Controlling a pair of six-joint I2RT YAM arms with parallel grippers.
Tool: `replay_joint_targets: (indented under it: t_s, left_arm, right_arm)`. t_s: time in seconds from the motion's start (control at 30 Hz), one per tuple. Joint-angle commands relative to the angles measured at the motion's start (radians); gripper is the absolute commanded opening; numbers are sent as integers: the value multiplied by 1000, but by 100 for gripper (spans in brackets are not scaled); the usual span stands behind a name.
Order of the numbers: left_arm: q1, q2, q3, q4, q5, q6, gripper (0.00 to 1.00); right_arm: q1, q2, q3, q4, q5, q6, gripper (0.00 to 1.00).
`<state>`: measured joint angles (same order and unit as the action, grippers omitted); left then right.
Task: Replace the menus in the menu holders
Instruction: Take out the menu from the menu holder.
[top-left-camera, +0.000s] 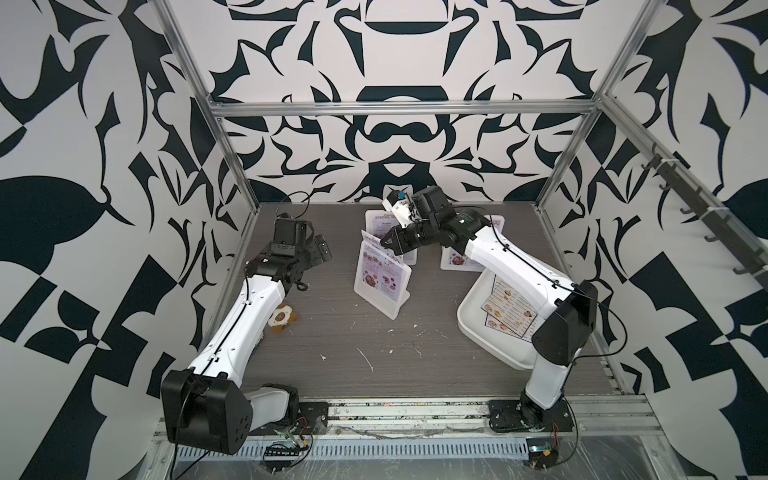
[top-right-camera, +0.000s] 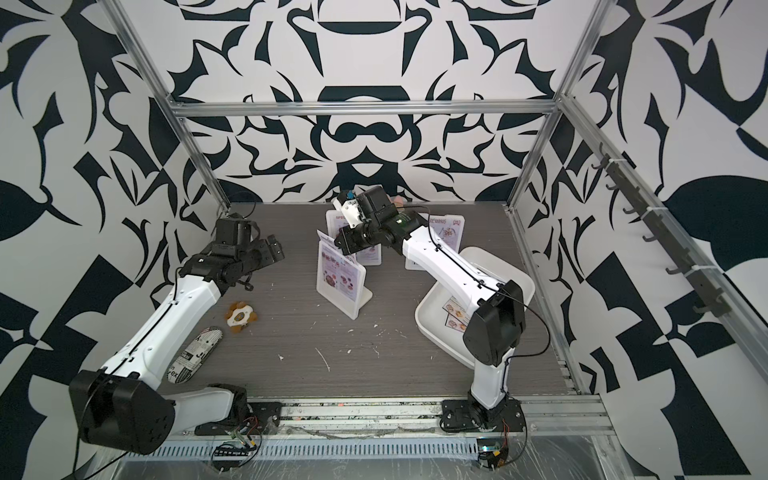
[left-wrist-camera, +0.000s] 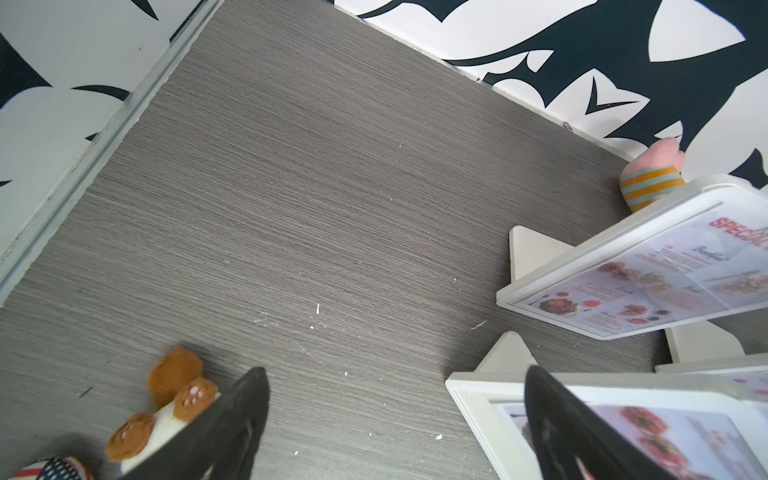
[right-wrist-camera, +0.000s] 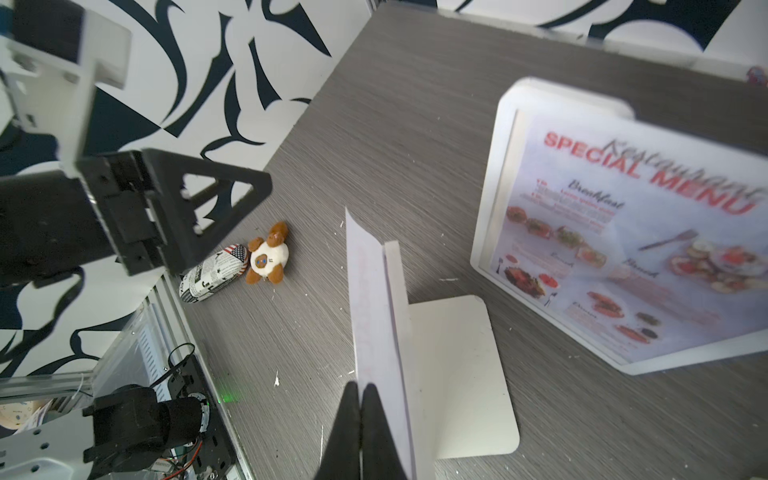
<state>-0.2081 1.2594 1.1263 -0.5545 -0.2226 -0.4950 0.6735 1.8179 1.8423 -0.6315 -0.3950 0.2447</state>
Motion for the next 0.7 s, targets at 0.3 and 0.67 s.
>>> replay_joint_targets:
  t_s: [0.3, 0.67]
  left_arm:
    - [0, 6, 115, -49, -100, 64, 100]
    - [60, 74, 178, -15, -171, 51, 99]
  right_arm:
    - [8, -76, 227, -53, -14, -73, 0]
    - [95, -92, 281, -60, -59, -111, 0]
